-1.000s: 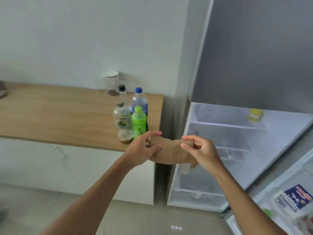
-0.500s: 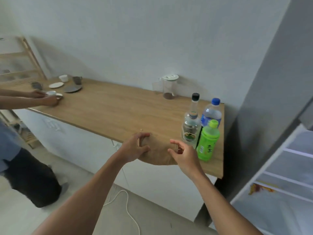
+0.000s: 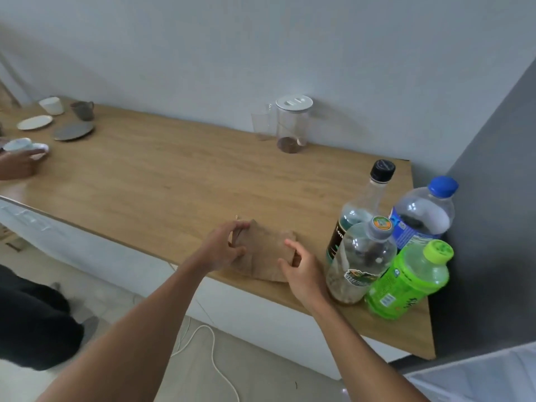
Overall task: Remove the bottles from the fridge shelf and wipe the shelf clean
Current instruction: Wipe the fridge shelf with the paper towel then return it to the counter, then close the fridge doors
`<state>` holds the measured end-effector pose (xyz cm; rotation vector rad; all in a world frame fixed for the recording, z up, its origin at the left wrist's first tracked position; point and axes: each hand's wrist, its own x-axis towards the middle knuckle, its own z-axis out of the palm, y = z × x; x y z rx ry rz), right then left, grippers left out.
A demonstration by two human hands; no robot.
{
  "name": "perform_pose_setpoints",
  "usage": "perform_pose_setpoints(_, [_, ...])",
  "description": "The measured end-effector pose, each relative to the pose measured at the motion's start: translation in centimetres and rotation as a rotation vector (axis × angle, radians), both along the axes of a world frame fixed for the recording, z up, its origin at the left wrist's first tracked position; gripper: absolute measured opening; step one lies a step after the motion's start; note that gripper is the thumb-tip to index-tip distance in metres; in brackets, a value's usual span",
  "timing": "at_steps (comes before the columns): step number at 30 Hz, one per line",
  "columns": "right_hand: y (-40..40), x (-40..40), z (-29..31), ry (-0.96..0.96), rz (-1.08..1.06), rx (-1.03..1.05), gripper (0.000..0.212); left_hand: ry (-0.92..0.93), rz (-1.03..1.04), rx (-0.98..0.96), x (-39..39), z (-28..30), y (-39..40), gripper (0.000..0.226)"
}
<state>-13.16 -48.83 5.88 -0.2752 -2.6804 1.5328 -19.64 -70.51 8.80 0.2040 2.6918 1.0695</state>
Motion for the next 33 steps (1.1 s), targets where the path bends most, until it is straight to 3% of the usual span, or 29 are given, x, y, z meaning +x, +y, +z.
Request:
perform_pose_setpoints(5, [-0.3,0.1,-1.1,-0.032,0.007,0.132,0.046,-0.007,-0.007,-0.124,0.3,-1.5,-0.2,0.064])
perform_pose_setpoints(9, [-1.0,1.3,0.0,-0.054,0.020,0.177,0.059,-0.022,0.063,-0.134,2.0,-0.8,-0.8,0.069])
perform_pose_setpoints(19, [2.2,15.3,4.7,0.169,0.059,0.077,0.050,0.088,0.069,-0.030,16.6,5.6,3.9,0.067])
perform_pose_setpoints(26, [14.0,31.0,11.5,0.258,-0.061,0.150,0.048,0.134,-0.053,0.166,30.0,10.0,15.5,0.065])
perform_pose_setpoints(33, [30.1,46.9,18.8,0.302,-0.303,0.304,0.039,0.337,-0.359,0.086,38.2,16.4,33.8,0.064])
